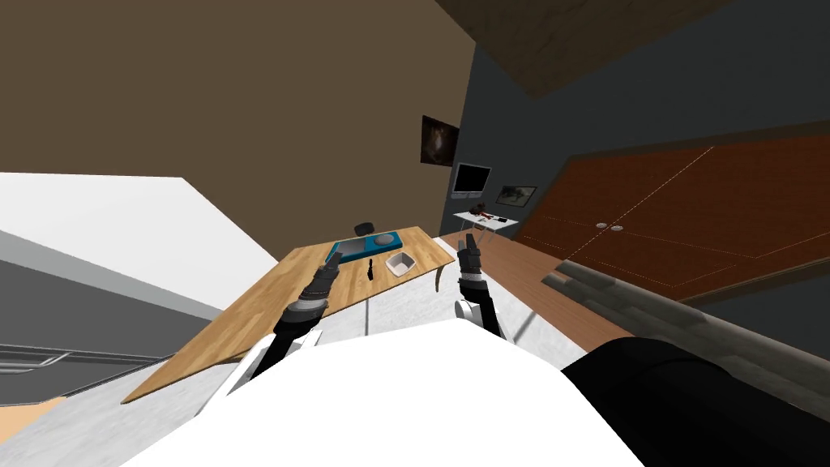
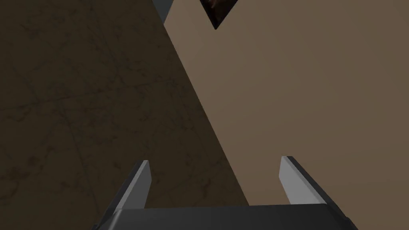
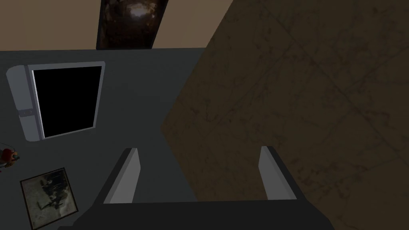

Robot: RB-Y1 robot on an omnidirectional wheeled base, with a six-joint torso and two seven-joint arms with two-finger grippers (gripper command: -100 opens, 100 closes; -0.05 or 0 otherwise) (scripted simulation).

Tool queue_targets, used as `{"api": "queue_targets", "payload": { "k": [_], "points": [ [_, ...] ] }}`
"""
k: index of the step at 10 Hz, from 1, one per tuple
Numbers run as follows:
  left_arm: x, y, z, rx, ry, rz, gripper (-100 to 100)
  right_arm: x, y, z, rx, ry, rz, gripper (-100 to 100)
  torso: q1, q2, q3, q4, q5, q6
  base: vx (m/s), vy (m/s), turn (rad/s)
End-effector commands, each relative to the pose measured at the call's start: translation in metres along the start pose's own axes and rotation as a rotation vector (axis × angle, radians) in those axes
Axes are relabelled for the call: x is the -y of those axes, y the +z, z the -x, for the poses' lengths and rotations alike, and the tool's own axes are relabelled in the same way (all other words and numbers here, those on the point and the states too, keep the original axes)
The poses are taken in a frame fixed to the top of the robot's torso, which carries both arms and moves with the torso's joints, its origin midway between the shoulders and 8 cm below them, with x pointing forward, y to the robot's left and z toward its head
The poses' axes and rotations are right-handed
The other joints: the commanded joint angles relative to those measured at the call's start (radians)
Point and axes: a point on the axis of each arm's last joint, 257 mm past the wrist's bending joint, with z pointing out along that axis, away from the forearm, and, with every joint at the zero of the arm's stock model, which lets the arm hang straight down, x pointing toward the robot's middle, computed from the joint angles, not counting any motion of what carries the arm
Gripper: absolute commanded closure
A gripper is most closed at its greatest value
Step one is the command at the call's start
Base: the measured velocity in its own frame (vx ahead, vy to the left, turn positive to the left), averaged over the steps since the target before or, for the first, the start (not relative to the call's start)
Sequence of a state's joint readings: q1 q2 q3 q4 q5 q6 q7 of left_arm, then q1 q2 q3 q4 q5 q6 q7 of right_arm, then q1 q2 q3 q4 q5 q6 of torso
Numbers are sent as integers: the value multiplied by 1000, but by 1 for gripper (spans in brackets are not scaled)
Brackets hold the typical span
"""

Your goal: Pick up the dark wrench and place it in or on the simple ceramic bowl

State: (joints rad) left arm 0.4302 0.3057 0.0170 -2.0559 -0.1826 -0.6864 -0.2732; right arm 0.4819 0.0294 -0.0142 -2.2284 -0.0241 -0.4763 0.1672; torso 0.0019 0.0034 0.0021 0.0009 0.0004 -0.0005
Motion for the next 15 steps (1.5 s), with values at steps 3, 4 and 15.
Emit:
{"api": "queue_targets", "payload": {
  "k": [3,4,15],
  "points": [
    [-20,-16,-38,-163,162,-20,-100,0,0,0,0,0,0,0,1,1,0,0,0,1,-61,20,-233],
    [-28,-24,-53,-228,226,-37,-100,0,0,0,0,0,0,0,1,0,0,0,0,0,-47,12,-224],
    [-91,-115,-144,-699,637,-227,-100,0,0,0,0,0,0,0,2,-2,-1,0,0,-1,-33,12,-219]
  ]
}}
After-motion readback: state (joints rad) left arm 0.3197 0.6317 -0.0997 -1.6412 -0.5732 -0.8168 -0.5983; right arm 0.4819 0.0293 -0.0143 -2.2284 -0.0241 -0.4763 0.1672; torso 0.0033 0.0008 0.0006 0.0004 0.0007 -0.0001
